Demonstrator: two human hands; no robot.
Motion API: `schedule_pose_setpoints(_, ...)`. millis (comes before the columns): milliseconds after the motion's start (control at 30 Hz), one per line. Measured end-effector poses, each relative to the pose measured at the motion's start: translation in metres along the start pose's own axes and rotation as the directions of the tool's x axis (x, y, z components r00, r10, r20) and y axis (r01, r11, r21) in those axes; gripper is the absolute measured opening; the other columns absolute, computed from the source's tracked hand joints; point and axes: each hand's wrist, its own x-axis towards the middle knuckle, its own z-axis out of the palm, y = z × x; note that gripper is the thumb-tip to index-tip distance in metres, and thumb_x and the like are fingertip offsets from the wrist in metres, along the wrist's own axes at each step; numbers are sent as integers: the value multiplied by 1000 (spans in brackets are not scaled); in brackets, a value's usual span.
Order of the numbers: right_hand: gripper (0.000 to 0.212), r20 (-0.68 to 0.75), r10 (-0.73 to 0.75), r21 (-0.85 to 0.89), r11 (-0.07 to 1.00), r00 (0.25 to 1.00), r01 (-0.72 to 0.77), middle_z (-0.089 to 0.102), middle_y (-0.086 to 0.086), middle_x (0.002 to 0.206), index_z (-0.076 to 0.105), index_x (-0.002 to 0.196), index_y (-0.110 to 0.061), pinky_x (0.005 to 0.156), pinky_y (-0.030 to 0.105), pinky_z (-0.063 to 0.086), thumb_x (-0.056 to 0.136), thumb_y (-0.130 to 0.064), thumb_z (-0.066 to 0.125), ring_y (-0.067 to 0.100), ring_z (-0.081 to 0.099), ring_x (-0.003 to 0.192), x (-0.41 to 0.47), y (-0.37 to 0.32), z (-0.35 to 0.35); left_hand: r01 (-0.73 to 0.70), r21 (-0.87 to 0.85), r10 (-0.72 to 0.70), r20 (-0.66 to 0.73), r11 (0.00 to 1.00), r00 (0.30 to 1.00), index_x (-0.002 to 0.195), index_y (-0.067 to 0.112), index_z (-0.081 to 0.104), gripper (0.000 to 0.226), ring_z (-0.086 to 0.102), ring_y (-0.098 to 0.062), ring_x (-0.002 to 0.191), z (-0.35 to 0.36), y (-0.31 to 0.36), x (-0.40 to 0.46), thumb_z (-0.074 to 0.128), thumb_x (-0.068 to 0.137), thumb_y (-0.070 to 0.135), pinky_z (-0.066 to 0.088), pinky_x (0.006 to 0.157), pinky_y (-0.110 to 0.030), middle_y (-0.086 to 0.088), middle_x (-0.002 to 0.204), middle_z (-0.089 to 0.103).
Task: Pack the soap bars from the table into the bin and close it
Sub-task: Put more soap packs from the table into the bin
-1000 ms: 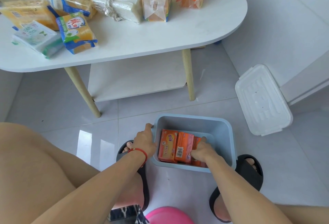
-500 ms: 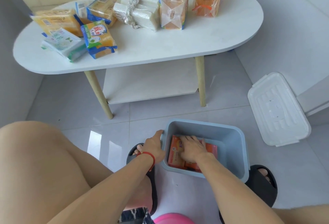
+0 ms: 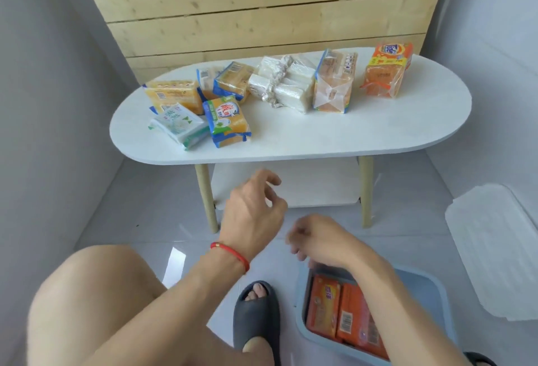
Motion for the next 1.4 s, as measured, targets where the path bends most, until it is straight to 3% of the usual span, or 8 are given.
schedule_pose_setpoints(167,20,-397,-419,-119,905,816,407,71,-10,83,72,102,-25,71,28,55,92,-17,56,7,67,75,-11,-81,-32,-55,142,92,-266,988,960,104,14,68,29,60,-26,90,-83,-12,72,61,77,8,49,79,-34,-3,100,68)
schedule_pose_setpoints(300,42,-398,-613,-378,788,683,487,63,2,131,62,133,-17,101,40,48,92,-10,55,22,57,118,16,-132,-36,68,367,-43,-75,928,996,130,13,53,51,42,-33,126,-105,-55,112,57,79,9,43,100,-46,-8,135,51)
schedule_pose_setpoints(633,72,-177,-530,-559,747,829,359,8,1,172,25,160,-16,124,47,22,95,-18,56,29,-2,158,75,-163,-14,198,316,-133,-213,928,968,94,16,55,19,38,-34,109,-93,-67,118,60,84,32,39,67,-38,-9,100,40)
schedule_pose_setpoints(800,47,-398,-678,-438,732,618,521,57,9,146,58,139,-8,116,35,35,92,-3,57,29,44,141,36,-145,-11,295,208,-252,-209,933,945,124,6,43,63,49,-40,107,-101,-48,91,74,74,30,41,90,-42,-19,104,56)
schedule_pose_setpoints(867,23,-517,-613,-323,786,598,527,75,-1,106,72,111,-15,94,38,51,91,-14,59,21,66,103,17,-131,-6,275,57,-259,-195,960,946,115,10,43,60,56,-39,100,-101,-38,64,75,70,31,46,79,-39,-7,90,58)
schedule_pose_setpoints(1000,40,-358,-298,79,935,885,346,75,-1,77,70,81,-17,69,46,63,85,-53,52,20,74,68,-11,-104,-4,259,-86,-262,-27,962,965,104,27,39,61,65,-26,80,-83,-15,10,71,57,49,50,57,-32,-2,84,65)
schedule_pose_setpoints(1267,15,-2,91,349,933,996,-85,79,-2,91,72,103,-25,66,32,60,91,-31,65,8,76,77,-25,6,-31,194,-167,-104,435,967,894,112,28,39,62,58,-12,75,36,1,-23,78,68,46,40,53,-13,-2,97,60)
schedule_pose_setpoints(1400,24,-14,284,53,958,959,-283,74,8,109,63,113,-17,86,41,61,92,-28,69,26,74,98,-23,72,-44,189,18,-159,616,982,771,128,19,37,57,59,-16,92,101,-18,-39,66,83,39,50,71,-17,-8,116,55)
